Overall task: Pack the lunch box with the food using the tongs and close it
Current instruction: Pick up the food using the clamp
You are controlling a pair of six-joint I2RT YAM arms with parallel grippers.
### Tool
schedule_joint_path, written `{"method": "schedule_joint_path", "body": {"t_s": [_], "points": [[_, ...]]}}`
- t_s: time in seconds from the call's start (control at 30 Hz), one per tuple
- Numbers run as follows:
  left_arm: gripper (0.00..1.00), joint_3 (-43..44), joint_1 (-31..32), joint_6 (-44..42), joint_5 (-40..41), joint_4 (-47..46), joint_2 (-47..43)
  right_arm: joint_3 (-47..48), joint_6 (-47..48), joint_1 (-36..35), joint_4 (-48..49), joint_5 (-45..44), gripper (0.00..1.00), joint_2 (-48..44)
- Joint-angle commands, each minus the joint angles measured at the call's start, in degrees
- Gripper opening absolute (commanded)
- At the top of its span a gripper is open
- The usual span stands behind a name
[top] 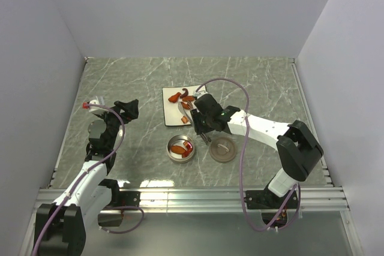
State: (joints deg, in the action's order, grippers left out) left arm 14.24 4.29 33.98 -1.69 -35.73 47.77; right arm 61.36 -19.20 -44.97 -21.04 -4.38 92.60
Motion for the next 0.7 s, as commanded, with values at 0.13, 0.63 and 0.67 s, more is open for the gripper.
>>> {"method": "schedule_joint_path", "body": {"t_s": [0.13, 0.63, 0.67], "points": [[0.99, -0.4, -0.3, 0.7, -0.5, -1.9, -1.0, 3.1, 1.7, -0.5, -0.2, 0.3, 0.46, 0.7], [0.99, -0.4, -0.3, 0.7, -0.5, -2.0, -1.0, 4.4, 2.1, -0.4, -3.1, -1.1, 0.32, -5.3], [1.0, -0.4, -0.3, 0.7, -0.5, -2.0, -1.0, 4.3, 2.1, -0.5, -3.2, -1.2, 0.32, -7.0]]}}
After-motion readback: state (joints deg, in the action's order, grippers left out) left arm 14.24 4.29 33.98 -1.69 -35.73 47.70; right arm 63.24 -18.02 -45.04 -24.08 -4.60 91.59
